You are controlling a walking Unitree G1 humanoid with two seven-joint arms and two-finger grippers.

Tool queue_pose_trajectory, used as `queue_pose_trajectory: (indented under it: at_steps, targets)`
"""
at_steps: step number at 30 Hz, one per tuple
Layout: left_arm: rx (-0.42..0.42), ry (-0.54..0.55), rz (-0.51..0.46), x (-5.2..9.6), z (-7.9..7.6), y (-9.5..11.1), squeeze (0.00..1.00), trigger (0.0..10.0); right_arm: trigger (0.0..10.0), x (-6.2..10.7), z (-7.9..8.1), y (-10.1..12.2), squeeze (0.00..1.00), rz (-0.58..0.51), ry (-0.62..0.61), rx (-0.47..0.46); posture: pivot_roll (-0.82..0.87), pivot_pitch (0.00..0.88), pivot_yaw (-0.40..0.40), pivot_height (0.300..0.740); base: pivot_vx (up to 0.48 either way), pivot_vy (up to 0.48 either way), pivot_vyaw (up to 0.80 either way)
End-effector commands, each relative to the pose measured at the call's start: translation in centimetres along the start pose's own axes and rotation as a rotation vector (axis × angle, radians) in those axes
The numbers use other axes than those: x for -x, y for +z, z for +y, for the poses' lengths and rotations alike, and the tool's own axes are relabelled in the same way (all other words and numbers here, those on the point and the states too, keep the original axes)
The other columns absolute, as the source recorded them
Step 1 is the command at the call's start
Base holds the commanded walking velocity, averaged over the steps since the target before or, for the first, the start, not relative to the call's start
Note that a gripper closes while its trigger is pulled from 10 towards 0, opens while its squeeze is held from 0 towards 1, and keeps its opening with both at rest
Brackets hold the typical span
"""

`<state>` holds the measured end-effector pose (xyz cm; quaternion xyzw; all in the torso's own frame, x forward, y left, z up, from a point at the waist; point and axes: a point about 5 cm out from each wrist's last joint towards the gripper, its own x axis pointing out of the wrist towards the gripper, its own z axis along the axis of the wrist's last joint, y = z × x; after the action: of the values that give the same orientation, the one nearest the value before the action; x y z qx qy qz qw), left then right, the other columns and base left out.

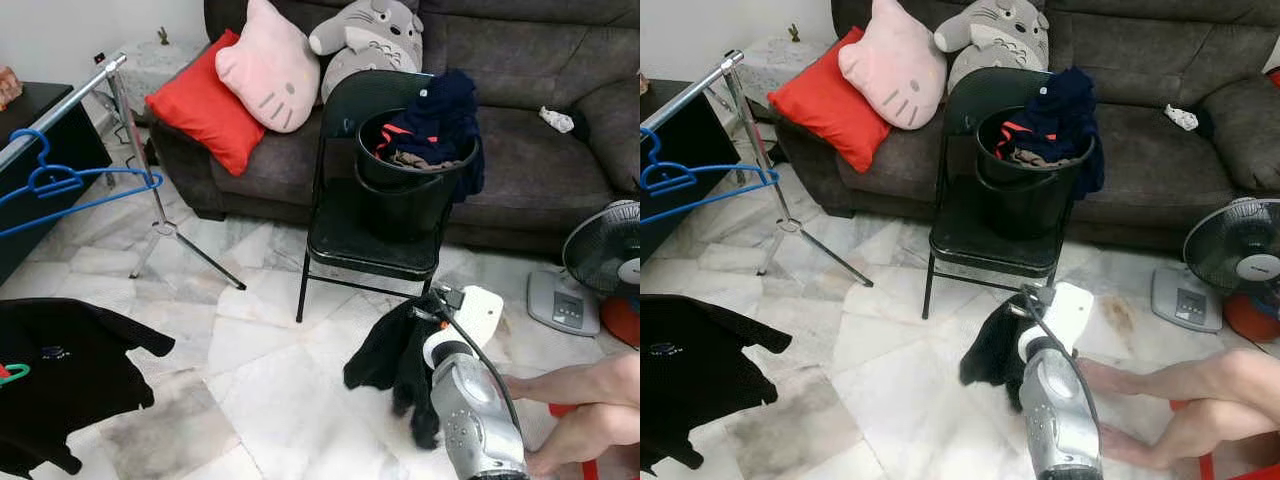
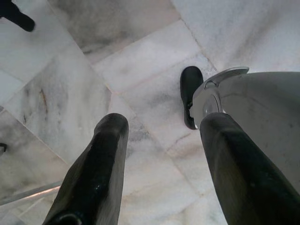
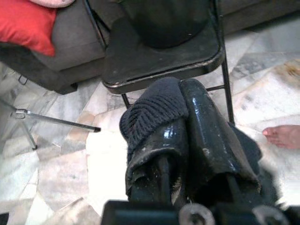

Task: Hang hanger

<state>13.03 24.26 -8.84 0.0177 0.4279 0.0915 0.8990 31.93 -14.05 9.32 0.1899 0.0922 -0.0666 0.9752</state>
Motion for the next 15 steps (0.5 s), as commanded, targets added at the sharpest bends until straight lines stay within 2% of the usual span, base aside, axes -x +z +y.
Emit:
queue_pose_trajectory:
  at_steps: [1,3,6,15]
  targets:
    - [0.010,0.007,0.031,0.4,0.1,-1.1,0.00,10.0,10.0,0.2,0.0,0.5,0.00,-0.046,-0.005,-0.003,-0.01,0.143,-0.002,0.740,0.000,0.000,0.00]
    - [0.007,0.005,0.031,0.4,0.1,-1.1,0.00,10.0,10.0,0.4,-0.2,0.6,0.00,-0.058,-0.006,0.018,-0.01,0.140,-0.002,0.740,0.000,0.000,0.00]
    - [0.007,0.003,0.029,0.4,0.1,-1.2,0.00,10.0,10.0,0.6,-0.6,0.6,0.00,-0.075,-0.017,0.059,0.00,0.135,-0.002,0.740,0.000,0.000,0.80]
    - [0.043,0.020,0.009,0.6,0.1,-1.4,0.00,10.0,10.0,0.9,-1.3,0.1,0.00,-0.080,-0.036,0.051,0.01,0.124,-0.003,0.740,0.000,0.000,0.80]
